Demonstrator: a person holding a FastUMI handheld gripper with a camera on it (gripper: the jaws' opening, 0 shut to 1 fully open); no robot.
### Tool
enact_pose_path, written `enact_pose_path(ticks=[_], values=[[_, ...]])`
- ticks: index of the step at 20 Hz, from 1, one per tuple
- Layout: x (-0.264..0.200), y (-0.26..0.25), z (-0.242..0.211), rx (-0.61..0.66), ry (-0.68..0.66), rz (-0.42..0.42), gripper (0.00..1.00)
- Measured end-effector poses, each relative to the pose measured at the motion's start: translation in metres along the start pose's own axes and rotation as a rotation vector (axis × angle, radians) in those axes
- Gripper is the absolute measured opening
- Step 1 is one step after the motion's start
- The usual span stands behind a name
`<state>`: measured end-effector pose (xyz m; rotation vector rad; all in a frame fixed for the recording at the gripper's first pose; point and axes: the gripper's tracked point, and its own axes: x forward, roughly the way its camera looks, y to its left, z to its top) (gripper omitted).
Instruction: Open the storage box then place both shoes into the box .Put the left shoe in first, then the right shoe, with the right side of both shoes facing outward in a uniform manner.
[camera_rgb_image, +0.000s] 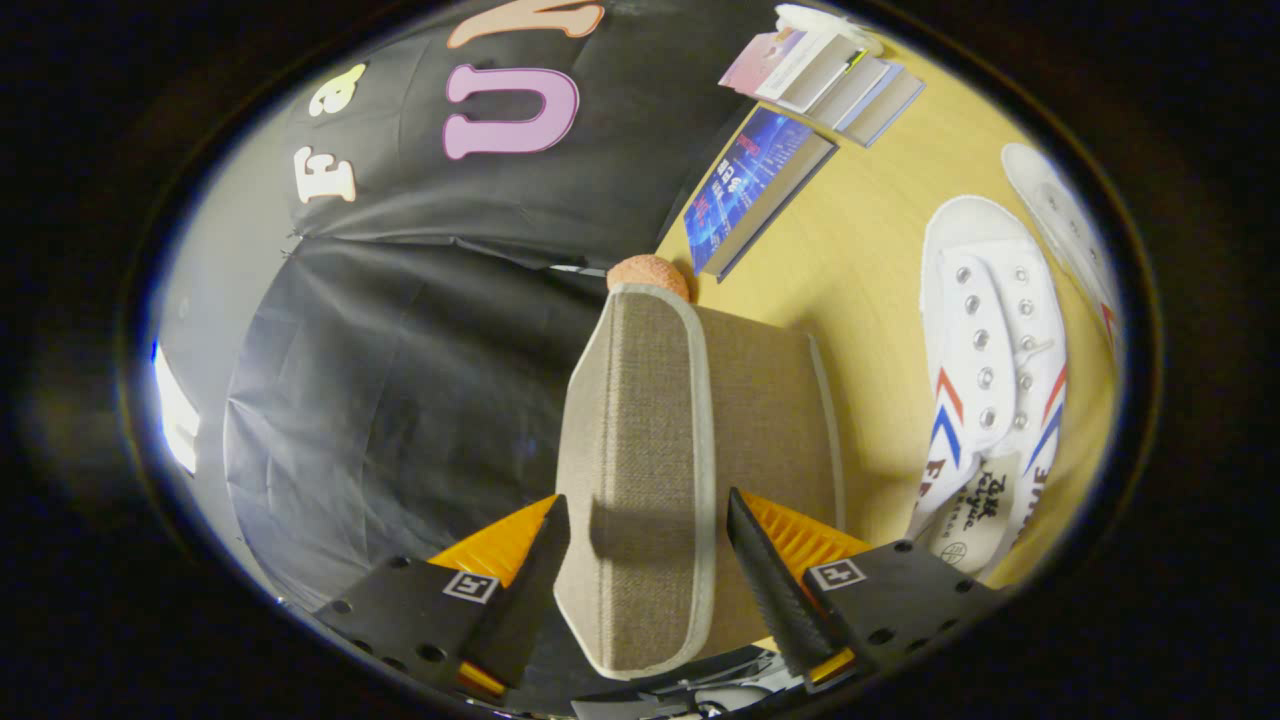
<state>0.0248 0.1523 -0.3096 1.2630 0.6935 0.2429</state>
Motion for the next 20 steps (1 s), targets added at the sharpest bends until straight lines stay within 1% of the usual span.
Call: enact_pose_path(ticks=[5, 9, 10, 11, 12, 13, 20], values=[[-0.013, 0.012, 0.002, 0.013, 0.006, 0.035, 0.79], [-0.026, 0.032, 0.003, 0.021, 0.012, 0.076, 0.56], [-0.030, 0.031, 0.005, 0.011, -0.003, 0.064, 0.50], [-0.022, 0.030, 0.014, -0.003, -0.027, 0.053, 0.44], [-0.022, 0.033, 0.011, -0.004, -0.023, 0.067, 0.38], [-0.028, 0.034, 0.009, 0.001, -0.013, 0.062, 0.39], [-0.026, 0.031, -0.009, -0.064, 0.057, 0.045, 0.19]])
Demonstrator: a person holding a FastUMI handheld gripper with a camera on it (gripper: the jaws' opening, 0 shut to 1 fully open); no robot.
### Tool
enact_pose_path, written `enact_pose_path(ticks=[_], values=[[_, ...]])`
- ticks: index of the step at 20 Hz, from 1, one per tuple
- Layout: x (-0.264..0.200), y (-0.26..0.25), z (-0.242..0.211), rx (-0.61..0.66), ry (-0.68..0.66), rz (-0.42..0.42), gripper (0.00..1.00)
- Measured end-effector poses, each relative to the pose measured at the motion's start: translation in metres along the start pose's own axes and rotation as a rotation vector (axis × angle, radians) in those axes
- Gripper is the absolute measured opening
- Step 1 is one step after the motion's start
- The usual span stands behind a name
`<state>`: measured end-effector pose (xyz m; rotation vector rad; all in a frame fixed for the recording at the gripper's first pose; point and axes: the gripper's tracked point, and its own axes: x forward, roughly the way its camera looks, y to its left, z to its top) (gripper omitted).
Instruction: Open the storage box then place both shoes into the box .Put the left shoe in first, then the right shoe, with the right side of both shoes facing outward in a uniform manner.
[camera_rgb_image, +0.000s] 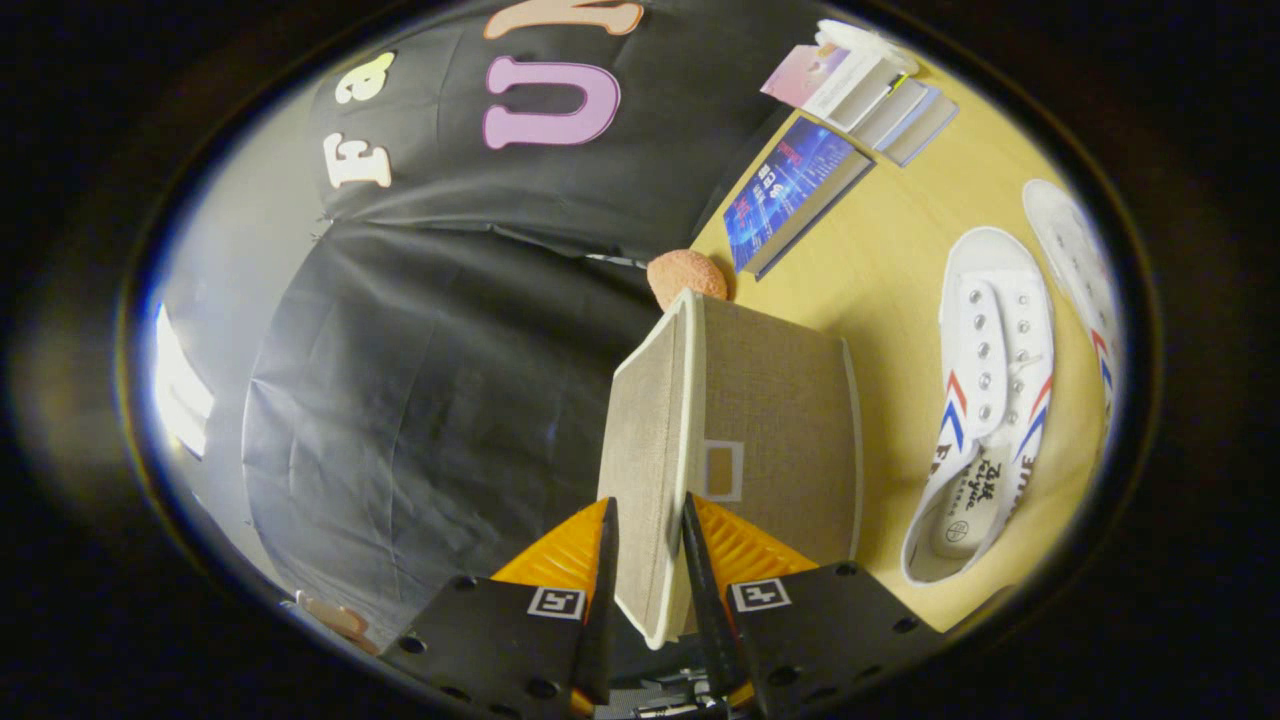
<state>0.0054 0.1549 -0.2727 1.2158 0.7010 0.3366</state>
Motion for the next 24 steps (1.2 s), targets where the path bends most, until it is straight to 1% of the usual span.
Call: enact_pose_path(ticks=[1, 2, 3, 6, 9, 11, 17, 20, 24], values=[[0.017, -0.015, 0.006, -0.023, -0.019, -0.064, 0.16], [0.016, -0.028, 0.016, -0.032, -0.057, -0.117, 0.14], [0.008, -0.024, 0.016, -0.017, -0.059, -0.086, 0.11], [0.003, -0.014, 0.014, -0.014, -0.042, -0.079, 0.03], [0.001, -0.002, 0.016, -0.003, -0.038, -0.058, 0.03], [-0.001, 0.016, 0.016, 0.001, -0.038, -0.020, 0.02], [0.007, 0.091, 0.022, -0.085, -0.034, 0.064, 0.05], [0.024, 0.132, 0.018, -0.159, -0.016, 0.103, 0.07], [0.059, 0.174, -0.001, -0.214, 0.036, 0.133, 0.08]])
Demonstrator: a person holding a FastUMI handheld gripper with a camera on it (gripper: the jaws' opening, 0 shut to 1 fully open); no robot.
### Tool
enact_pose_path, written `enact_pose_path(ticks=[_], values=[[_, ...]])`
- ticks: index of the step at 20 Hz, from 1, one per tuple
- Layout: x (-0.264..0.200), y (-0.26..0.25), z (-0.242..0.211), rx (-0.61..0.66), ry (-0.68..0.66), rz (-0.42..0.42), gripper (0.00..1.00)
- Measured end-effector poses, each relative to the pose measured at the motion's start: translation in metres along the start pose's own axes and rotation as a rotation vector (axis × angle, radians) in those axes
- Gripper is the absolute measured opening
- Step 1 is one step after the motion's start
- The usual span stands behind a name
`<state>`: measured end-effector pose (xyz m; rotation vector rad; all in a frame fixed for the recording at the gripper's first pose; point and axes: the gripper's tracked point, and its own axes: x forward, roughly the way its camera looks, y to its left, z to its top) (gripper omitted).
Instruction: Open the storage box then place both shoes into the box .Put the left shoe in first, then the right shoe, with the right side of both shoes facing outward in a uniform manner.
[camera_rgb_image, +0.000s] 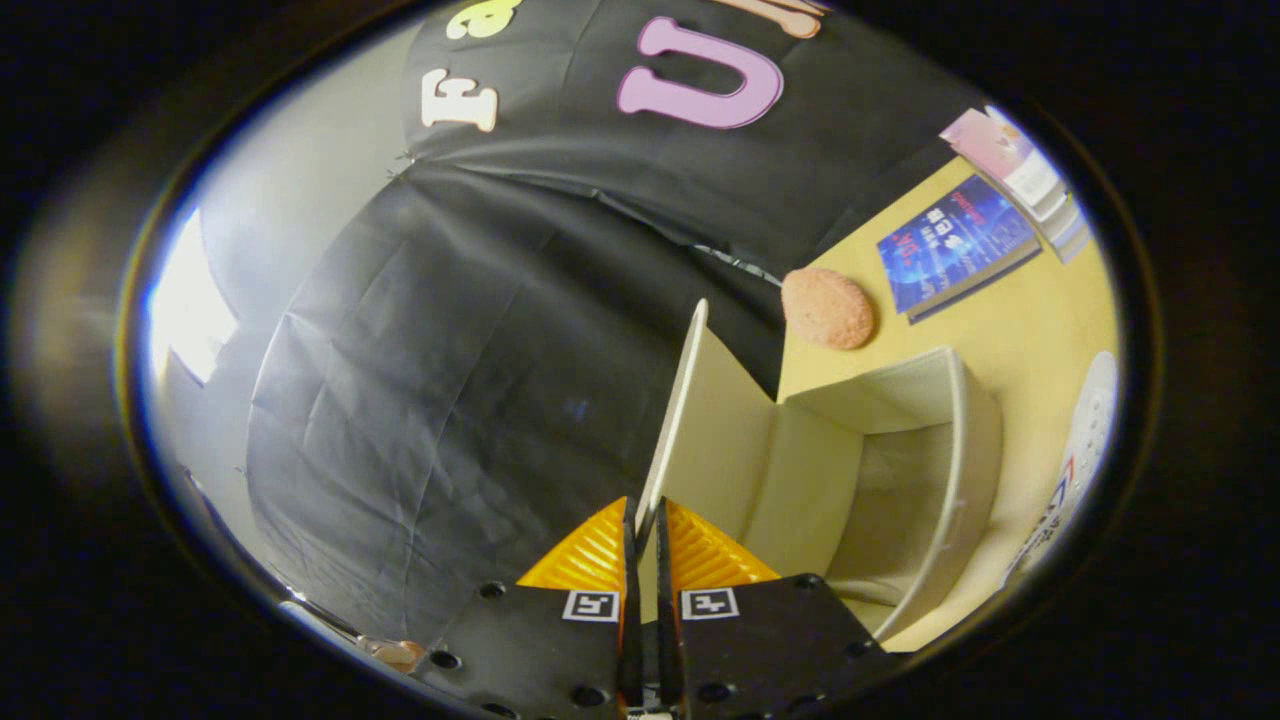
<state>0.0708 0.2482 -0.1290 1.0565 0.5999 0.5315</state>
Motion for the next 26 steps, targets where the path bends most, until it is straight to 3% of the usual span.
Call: enact_pose_path(ticks=[8, 13, 14, 17, 26], values=[[0.101, 0.025, -0.040, 0.033, 0.102, -0.023, 0.09], [0.133, 0.023, -0.053, 0.061, 0.113, -0.062, 0.13], [0.137, 0.019, -0.053, 0.067, 0.118, -0.074, 0.13], [0.144, 0.004, -0.051, 0.066, 0.114, -0.125, 0.32], [0.116, -0.013, -0.034, 0.050, 0.083, -0.164, 0.32]])
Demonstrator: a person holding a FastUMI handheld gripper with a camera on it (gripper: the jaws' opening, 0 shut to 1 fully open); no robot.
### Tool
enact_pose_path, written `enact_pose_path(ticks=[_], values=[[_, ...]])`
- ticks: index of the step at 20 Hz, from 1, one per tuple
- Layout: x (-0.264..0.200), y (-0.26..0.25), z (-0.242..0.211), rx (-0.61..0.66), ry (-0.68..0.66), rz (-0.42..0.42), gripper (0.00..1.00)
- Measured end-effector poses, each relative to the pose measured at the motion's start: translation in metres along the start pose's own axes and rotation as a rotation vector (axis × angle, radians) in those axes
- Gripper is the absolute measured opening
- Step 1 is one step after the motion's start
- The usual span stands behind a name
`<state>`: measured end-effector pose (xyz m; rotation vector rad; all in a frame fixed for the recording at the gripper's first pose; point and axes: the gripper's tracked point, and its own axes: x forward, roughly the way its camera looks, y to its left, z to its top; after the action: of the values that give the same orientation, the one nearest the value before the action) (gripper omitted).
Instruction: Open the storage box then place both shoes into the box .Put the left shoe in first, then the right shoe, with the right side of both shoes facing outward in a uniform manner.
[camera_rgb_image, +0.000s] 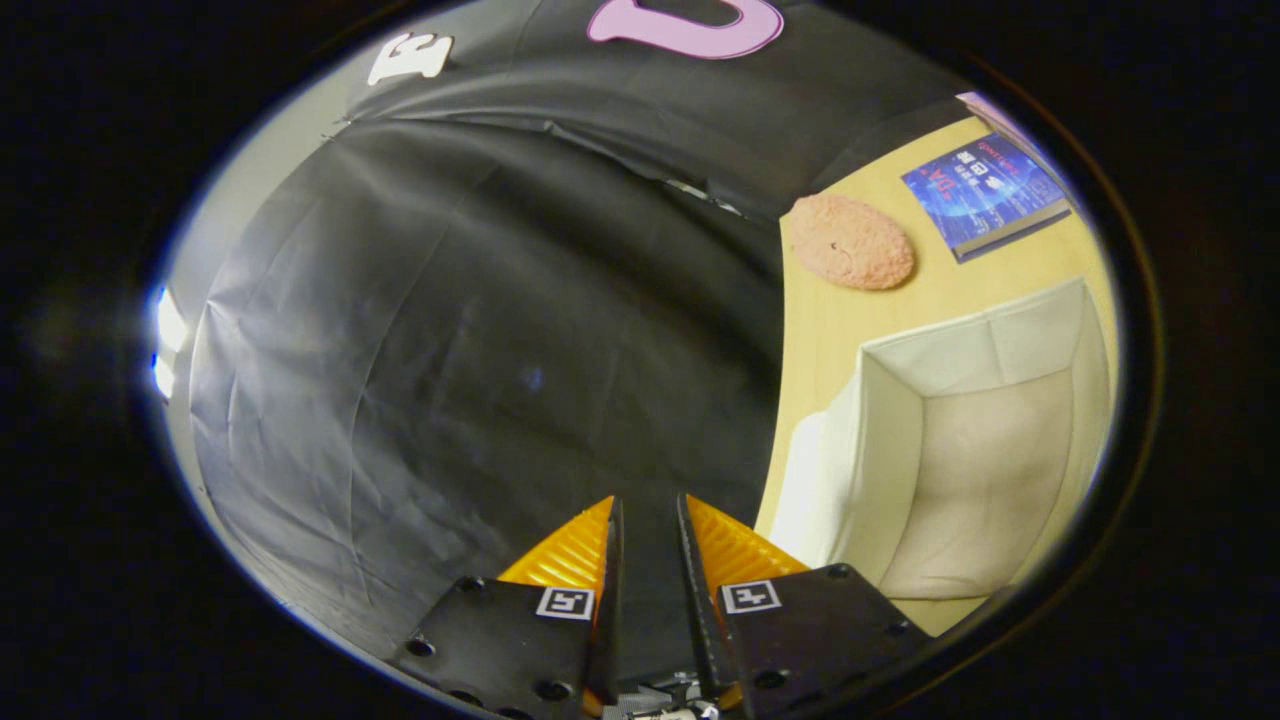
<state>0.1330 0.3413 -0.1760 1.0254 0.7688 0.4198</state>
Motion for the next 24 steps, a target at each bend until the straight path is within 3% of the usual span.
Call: enact_pose_path(ticks=[4, 14, 24], values=[[-0.028, -0.019, 0.019, 0.010, -0.050, -0.015, 0.32], [-0.136, -0.108, 0.084, 0.056, -0.239, -0.144, 0.32], [-0.219, -0.227, 0.058, 0.137, -0.265, -0.361, 0.32]])
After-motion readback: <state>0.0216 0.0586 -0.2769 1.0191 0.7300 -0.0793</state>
